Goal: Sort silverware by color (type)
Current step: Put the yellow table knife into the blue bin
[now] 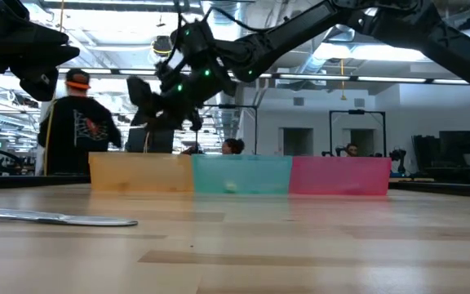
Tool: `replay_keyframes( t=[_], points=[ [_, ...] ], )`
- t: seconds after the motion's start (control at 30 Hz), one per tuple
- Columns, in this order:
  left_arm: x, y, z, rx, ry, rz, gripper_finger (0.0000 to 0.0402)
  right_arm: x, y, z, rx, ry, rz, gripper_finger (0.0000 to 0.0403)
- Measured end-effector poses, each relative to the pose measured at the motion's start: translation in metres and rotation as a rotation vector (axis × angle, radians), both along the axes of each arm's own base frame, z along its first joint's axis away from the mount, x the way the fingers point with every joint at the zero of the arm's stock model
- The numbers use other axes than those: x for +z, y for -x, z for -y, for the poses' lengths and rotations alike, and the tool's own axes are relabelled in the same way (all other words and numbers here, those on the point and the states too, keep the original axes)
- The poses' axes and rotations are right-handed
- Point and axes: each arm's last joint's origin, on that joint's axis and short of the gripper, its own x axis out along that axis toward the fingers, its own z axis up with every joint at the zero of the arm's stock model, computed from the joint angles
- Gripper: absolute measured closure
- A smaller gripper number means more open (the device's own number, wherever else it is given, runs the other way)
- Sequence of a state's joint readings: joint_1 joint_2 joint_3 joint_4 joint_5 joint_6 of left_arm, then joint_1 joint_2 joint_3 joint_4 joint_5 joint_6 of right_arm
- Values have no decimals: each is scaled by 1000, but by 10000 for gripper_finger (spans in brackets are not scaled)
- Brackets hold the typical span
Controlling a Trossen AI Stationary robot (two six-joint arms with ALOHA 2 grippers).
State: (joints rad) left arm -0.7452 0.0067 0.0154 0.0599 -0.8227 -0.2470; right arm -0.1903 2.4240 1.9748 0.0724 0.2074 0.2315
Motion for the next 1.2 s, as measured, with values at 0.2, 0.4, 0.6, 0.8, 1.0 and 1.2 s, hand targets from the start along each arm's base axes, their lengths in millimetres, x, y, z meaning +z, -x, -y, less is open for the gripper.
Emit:
replay_keyframes(
  t=[0.2,0.4,0.6,0.8,1.0,1.2],
  points=[
    [0,0,0,-1,0,0,312,21,-1,-10,23,17,78,218],
    [0,0,0,-1,0,0,312,40,-3,-37,120,14,153,218],
    [0,0,0,0,0,0,312,38,-7,-81,224,79,122,221],
    [0,0,0,-15,0,1,312,38,-7,-138,342,171,95,223],
    [1,0,3,-113,-2,9,313,34,-4,-181,349,125,112,224],
    [1,1,8,-296,-13,19,312,16,4,-234,464,125,27,224]
  ],
)
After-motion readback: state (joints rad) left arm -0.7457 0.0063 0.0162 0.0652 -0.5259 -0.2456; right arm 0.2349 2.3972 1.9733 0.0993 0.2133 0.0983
